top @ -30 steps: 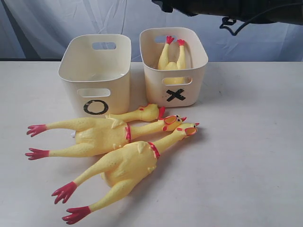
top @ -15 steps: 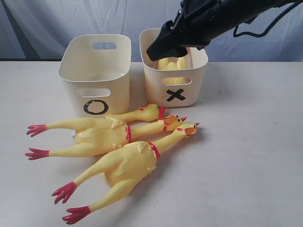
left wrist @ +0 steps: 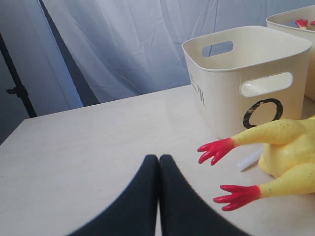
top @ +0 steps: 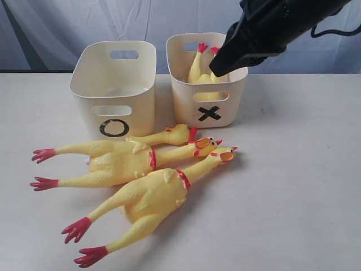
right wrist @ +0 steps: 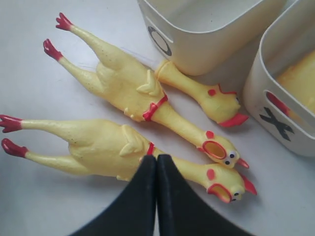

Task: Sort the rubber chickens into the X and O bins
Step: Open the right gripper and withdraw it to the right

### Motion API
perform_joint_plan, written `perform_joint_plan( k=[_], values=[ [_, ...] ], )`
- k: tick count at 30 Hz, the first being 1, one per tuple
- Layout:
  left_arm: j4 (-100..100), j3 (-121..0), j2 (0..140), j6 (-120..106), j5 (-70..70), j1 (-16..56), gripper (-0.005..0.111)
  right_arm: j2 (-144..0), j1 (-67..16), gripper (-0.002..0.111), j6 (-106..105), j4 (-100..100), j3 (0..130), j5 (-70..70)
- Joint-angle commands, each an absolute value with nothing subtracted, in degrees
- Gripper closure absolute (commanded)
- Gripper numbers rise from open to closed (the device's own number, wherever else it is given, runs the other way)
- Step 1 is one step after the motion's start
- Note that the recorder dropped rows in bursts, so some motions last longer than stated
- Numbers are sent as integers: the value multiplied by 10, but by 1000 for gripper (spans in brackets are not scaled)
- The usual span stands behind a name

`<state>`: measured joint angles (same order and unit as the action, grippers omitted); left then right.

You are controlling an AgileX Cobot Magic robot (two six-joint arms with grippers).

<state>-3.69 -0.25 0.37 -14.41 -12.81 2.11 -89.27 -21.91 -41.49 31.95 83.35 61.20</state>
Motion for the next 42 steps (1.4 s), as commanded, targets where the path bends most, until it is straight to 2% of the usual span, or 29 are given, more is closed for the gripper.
perform_joint_plan(
  k=[1, 11, 16, 22, 28, 35, 42],
  values=[
    [-37, 0, 0, -141, -123, 23, 107, -860, -217, 109, -409, 303, 831, 612],
    [-45, 0, 0, -140, -99, 23, 107, -790, -217, 109, -360, 242, 831, 609],
    [-192, 0, 0, -139, -90, 23, 107, -746, -216, 109, -328, 221, 815, 605],
    [-441, 0, 0, -139, 38, 23, 107, -650, -216, 109, -315, 223, 700, 562],
    [-558, 0, 0, -139, 142, 23, 107, -537, -216, 109, -310, 250, 571, 509],
    [-557, -13, 0, -126, 41, 23, 107, -415, -217, 109, -310, 272, 454, 490],
    [-479, -115, 24, -126, -80, 23, 107, -332, -217, 109, -310, 289, 372, 481]
  ],
)
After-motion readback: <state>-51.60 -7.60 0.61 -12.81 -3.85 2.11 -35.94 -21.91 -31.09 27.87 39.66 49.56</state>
